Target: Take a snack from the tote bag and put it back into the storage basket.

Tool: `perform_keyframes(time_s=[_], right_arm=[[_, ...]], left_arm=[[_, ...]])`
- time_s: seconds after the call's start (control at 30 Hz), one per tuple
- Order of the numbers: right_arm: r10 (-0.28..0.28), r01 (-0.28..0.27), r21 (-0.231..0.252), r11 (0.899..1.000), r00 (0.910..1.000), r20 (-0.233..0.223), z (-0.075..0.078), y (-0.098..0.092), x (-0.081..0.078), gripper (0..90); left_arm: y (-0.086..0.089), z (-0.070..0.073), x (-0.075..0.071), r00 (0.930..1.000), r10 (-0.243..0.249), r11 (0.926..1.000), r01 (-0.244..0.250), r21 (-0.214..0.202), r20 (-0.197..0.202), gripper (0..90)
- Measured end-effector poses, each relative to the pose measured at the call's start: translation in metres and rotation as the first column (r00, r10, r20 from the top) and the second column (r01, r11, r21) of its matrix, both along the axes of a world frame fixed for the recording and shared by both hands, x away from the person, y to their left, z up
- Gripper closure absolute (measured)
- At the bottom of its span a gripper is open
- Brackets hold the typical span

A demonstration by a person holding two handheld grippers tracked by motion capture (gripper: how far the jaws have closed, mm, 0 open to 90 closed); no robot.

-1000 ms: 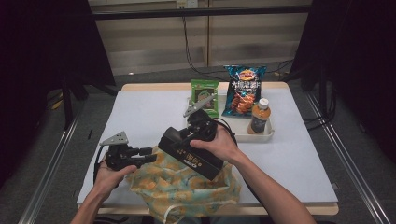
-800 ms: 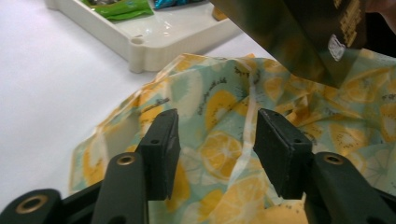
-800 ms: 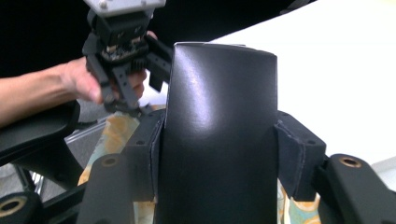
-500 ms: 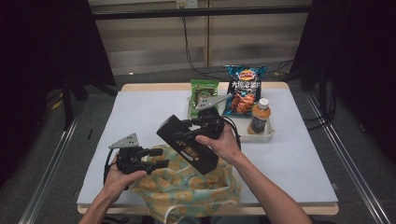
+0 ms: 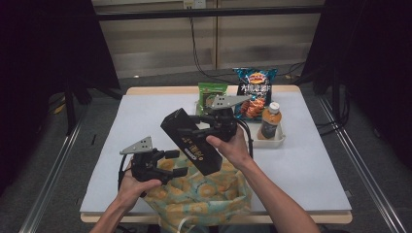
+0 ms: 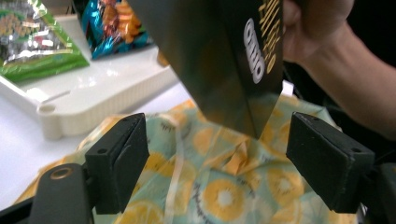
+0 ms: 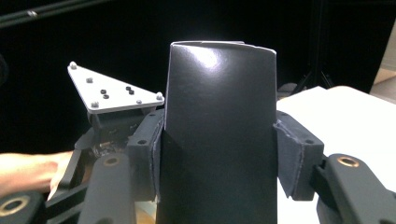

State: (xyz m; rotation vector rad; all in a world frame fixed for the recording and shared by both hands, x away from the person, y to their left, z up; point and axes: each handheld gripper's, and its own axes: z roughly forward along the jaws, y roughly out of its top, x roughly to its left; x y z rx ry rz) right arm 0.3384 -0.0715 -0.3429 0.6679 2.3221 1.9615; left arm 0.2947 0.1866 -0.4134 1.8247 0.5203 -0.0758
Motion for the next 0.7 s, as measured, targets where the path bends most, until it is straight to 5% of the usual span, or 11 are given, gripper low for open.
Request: perform_keyframes(time_s=[0.27, 0.7], right_arm=[[-0.017, 0.015, 0.052, 0.999, 0.9991, 0.039, 0.008, -0.004, -0.003, 42.6], [-0.003, -0.005, 0.112, 0.994, 0.9977, 0.068, 0.02, 0.005, -0.007, 42.8]], left_arm=[[-0.009, 0.007, -0.003, 0.9995, -0.008, 0.9992, 0.009, -0.038, 0.029, 18.6], [-0.019, 0.003, 0.013, 0.998, -0.049, 0.9932, 0.053, -0.104, 0.041, 27.1]])
